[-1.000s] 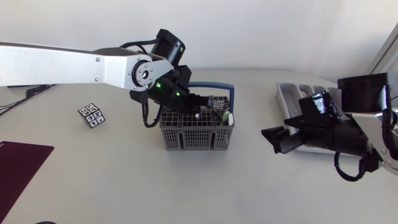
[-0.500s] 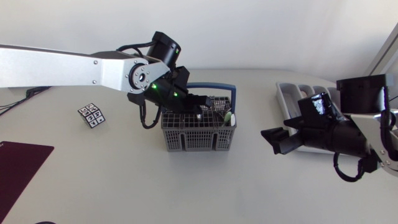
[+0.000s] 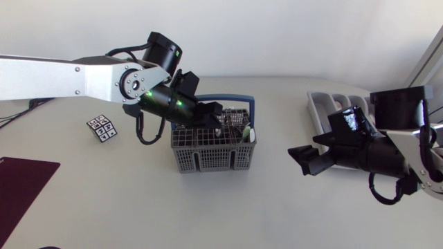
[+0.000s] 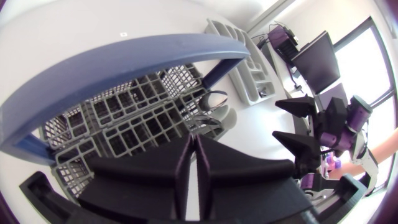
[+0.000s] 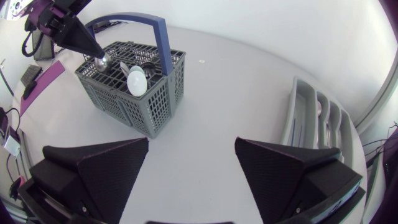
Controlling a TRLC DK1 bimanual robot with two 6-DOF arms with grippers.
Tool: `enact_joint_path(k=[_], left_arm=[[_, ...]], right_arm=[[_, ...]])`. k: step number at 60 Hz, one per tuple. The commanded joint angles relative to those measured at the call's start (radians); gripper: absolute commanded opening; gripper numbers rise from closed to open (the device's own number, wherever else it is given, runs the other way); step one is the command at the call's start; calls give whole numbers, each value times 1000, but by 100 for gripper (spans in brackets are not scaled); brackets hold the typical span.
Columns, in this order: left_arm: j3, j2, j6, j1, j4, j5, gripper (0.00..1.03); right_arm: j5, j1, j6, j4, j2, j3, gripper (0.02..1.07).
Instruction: Transfer all utensils from the basket to the drawer tray.
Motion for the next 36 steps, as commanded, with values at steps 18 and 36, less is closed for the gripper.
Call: enact_joint_path(k=[18, 36], left_arm=[[-68, -108, -38, 49, 42, 78, 4], [-97, -173, -41, 47, 80, 87, 4]], right_arm=[[2, 11, -17, 5, 9, -22, 102], [2, 13, -17, 2, -1, -23, 102]])
